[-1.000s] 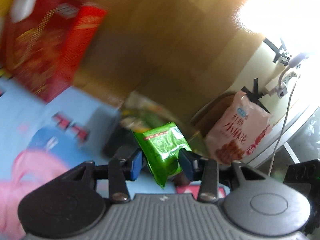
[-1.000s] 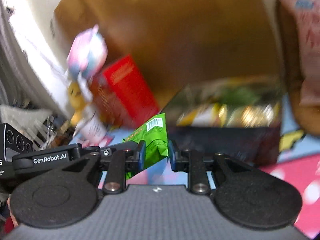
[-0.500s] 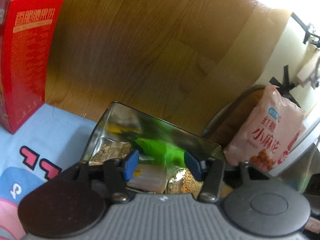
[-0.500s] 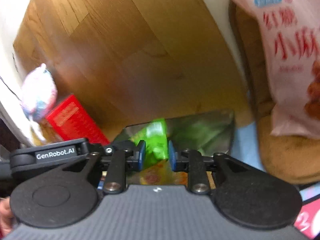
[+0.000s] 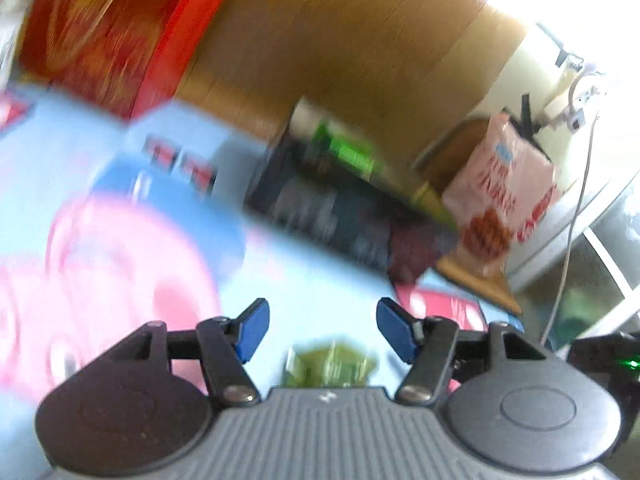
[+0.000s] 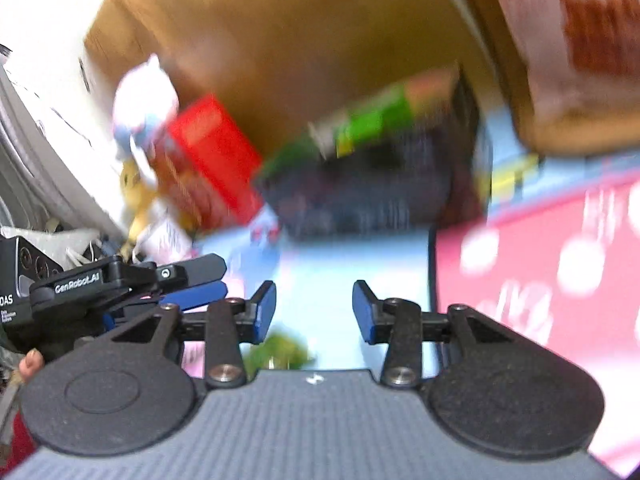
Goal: Organize snacks
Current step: 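Move the left tool to the translucent green snack pack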
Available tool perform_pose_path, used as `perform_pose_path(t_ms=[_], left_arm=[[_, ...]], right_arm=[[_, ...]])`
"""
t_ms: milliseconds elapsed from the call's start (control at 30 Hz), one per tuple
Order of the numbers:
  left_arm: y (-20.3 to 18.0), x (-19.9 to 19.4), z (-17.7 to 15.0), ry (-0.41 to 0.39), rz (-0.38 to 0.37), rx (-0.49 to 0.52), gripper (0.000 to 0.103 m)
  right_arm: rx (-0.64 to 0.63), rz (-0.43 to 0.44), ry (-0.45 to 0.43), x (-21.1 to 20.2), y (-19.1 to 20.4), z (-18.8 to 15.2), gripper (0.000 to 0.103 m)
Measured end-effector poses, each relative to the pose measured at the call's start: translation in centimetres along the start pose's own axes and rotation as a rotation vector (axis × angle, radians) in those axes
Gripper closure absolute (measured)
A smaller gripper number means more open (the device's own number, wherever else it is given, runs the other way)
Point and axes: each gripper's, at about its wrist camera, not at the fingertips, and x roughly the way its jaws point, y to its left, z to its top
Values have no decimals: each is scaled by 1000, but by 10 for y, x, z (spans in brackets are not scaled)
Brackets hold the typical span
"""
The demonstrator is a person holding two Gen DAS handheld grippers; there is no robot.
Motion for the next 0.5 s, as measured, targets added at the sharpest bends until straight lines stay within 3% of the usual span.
perform_pose_path(t_ms=[100,267,400,467,500], left_arm=[[10,-9,-22,-7,-29,-18,44],[12,-14,-28,-20,-45,-37,48],[14,-16,-36,-76,-49,-2,58],[7,-16,-40,-90,-19,43,62],[6,-16,-40,-91,-16,49,64]], right_arm=[[32,19,18,4,1,-19,56],[16,18,36,17,16,-17,53],[24,43,32,24,17,-17,53],[7,35,26,24,19,-19,59],[-11,30,31,22,19,-21,72]])
